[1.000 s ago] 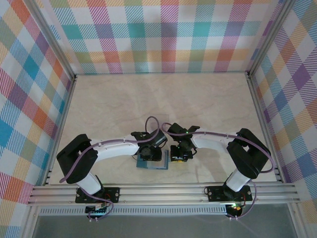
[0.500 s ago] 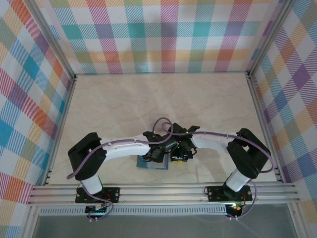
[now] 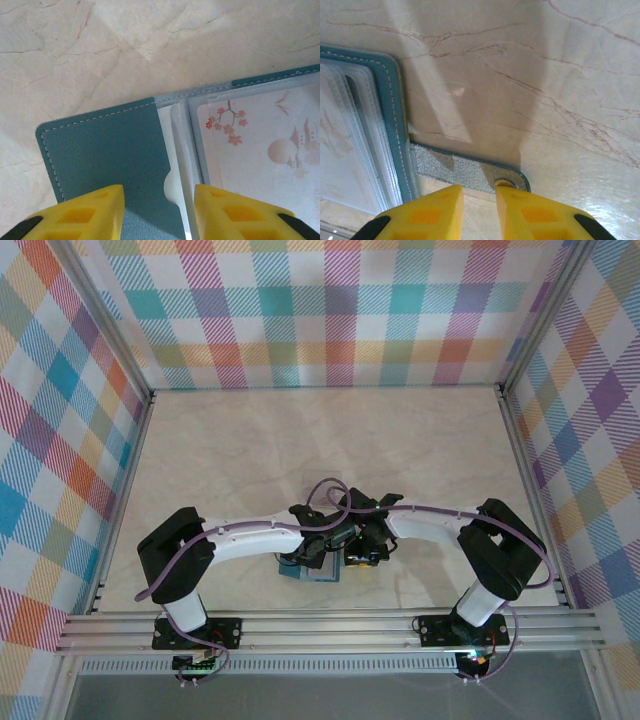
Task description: Take the credit cards out of the card holder
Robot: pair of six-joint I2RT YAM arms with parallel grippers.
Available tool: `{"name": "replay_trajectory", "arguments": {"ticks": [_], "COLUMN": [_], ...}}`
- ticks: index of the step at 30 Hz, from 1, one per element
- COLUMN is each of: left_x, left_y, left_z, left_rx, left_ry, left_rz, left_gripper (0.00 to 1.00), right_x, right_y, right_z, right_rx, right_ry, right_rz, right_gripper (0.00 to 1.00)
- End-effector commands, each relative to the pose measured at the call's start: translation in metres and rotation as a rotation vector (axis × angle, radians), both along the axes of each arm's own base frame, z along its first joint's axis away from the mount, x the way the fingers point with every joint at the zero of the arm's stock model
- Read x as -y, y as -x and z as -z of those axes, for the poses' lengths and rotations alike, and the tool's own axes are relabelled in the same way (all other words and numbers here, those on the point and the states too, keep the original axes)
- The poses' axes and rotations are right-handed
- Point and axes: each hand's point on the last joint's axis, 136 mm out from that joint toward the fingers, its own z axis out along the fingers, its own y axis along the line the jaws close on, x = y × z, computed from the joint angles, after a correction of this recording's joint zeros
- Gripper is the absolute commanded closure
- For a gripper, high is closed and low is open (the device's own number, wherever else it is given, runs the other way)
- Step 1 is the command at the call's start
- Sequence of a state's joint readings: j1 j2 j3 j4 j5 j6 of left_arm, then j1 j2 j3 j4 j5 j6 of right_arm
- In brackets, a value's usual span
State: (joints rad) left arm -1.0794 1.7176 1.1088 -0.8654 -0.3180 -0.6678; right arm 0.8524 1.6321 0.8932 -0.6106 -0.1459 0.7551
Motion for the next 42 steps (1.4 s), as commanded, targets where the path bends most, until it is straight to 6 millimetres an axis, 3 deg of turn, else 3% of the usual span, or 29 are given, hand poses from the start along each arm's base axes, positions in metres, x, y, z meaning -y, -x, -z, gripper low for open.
{"name": "replay_trajectory", "arguments": {"ticks": [1, 14, 27, 42], "left_x": [-0.014, -0.038, -0.029, -0.031], "left_y": [0.005, 0.016, 0.013, 0.001], "left_z": [0.0, 0.023, -0.006, -0.025], "left_rx": [0.005, -0.045, -0.04, -0.073], "left_ry": [-0.06, -0.112, 0.088, 0.228], "left_rz": [0.026, 0.011, -0.021, -0.056], "left_gripper": [0.59, 0.62, 0.6, 0.6], "right_x": [0.01, 0.01, -0.008, -0.014], "right_y": [0.006, 0.004, -0.005, -0.009], "right_z": [0.014, 0.01, -0.018, -0.04], "right_rx": [-0.024, -0.018, 0.033, 0.065], "right_ry": [0.066, 0.069, -0.026, -0.075], "right_rz": [-0.012, -0.017, -0.015, -0.006], "right_gripper": [0.73, 0.73, 0.72, 0.7]}}
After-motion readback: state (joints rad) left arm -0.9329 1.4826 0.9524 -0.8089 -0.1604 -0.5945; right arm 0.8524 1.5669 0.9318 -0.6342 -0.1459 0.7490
